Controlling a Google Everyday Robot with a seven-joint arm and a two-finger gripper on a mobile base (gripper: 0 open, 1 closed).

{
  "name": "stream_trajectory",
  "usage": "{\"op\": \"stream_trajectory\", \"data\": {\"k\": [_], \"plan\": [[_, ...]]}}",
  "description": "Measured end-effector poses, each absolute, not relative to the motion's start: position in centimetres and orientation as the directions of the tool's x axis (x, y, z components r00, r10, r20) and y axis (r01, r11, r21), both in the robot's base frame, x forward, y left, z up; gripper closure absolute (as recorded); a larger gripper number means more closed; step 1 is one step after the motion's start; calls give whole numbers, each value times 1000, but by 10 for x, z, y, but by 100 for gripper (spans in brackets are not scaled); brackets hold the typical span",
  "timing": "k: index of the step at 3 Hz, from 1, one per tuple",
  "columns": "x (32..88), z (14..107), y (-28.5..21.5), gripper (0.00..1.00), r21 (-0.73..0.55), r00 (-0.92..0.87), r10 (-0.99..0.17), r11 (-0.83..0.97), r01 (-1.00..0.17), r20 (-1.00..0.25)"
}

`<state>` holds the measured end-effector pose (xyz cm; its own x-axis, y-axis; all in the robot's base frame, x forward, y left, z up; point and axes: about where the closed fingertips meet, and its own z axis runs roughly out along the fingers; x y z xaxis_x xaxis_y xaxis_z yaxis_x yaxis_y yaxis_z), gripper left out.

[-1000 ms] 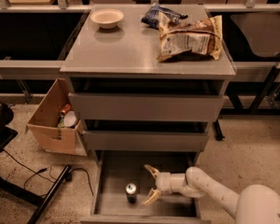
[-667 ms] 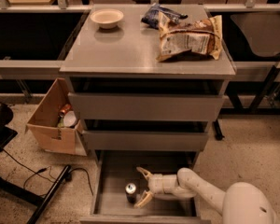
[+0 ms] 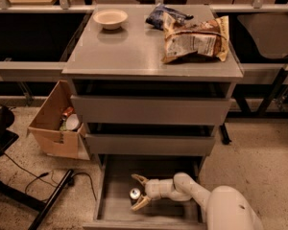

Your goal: Pick redbull can from bottom drawer and place on counter

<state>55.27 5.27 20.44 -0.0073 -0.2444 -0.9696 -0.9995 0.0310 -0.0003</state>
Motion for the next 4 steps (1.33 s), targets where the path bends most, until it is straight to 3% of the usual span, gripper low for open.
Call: {"op": "stream_trajectory", "data": {"k": [2,3,4], "plan": [[561,205,50,62,-11,0,-249,41,-999,-969],[560,206,50,93,-7,-3,-247,41,-999,-969],[553,212,53,100,12,-21,-234,43,-999,-972]]}}
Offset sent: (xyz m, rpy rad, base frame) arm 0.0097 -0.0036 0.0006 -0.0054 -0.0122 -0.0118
